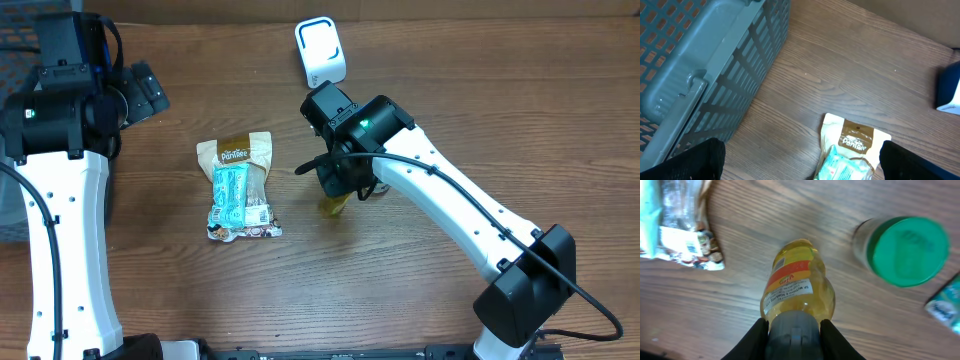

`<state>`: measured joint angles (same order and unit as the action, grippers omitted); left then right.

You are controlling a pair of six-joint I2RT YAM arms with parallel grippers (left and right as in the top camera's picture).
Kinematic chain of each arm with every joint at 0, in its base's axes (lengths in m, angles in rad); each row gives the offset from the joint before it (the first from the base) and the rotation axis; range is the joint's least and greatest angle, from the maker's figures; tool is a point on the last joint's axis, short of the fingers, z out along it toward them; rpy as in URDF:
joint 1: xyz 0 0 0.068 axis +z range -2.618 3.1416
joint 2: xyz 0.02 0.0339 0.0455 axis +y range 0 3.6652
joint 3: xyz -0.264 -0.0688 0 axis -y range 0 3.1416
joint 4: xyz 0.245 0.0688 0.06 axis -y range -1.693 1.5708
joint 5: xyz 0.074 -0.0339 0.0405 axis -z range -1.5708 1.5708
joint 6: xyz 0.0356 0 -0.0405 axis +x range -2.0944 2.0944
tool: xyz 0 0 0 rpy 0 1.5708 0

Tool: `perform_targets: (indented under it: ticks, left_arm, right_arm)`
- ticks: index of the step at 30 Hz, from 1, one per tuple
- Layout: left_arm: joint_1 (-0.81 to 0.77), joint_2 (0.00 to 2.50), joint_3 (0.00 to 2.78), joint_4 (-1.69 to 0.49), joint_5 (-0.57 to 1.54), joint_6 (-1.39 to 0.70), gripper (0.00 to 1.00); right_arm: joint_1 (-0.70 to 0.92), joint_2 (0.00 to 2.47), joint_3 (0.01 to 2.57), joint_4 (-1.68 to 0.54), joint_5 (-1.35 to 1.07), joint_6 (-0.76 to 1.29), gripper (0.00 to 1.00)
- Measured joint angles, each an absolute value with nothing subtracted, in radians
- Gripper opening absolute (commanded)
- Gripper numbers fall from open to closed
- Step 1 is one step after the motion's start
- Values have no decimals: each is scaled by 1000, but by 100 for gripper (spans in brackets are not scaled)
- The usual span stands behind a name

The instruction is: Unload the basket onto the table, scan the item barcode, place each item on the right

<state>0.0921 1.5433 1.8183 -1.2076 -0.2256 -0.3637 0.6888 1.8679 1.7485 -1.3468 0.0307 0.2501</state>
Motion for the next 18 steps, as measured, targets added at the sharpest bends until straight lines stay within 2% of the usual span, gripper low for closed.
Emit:
perform_targets:
  ticks: [14,15,18]
  left_arm:
    - [92,1543,1818,-1208,-226,-364,99]
    - [92,1543,1818,-1208,-226,-364,100]
    - [92,1543,1818,-1208,-226,-364,100]
  right_arm:
    - [693,1868,1748,-1346,60,131,27]
    - [694,1868,1748,-1345,60,123,28]
    - [696,1868,1748,-1338,61,104,38]
